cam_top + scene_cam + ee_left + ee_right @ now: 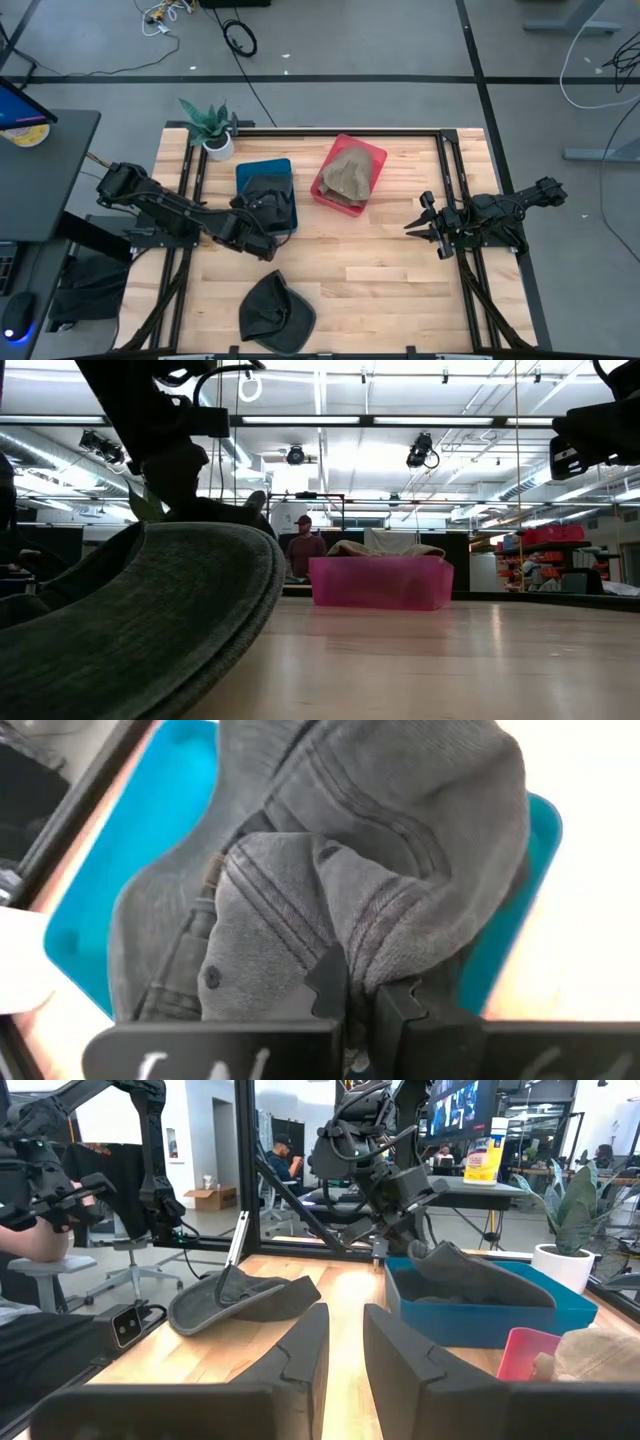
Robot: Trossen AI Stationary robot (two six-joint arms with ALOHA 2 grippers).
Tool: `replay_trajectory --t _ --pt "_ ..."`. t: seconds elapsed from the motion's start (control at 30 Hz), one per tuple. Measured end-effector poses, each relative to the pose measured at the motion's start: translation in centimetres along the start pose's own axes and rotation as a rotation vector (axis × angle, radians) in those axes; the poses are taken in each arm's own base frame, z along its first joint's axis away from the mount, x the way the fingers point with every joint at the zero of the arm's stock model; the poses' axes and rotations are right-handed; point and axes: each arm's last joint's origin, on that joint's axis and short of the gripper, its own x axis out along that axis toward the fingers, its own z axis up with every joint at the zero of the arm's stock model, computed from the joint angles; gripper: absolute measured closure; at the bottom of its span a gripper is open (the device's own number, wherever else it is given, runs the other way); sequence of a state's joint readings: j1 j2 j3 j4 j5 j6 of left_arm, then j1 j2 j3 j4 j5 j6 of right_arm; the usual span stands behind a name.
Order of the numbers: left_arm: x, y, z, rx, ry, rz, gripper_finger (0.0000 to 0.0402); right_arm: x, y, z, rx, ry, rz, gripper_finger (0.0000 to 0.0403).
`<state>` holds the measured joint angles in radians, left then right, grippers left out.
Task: Pick & Place hat
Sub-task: Put the top black cap into the blue bin
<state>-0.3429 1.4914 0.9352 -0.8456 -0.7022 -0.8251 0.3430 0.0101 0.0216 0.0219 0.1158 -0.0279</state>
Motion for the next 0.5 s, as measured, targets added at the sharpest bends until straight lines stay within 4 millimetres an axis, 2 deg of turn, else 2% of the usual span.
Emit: replay_trajectory --t 0.2,0.5 --pt "-0.02 -0.12 -0.07 0.08 0.023 -0.03 0.0358 0.0 0.0 0.0 0.0 0.0 0.0 0.0332" --pt "-0.05 -0.22 -0.2 0.089 0.057 -0.063 0.0258 0.0 0.0 0.0 0.0 0.0 0.0 0.0332"
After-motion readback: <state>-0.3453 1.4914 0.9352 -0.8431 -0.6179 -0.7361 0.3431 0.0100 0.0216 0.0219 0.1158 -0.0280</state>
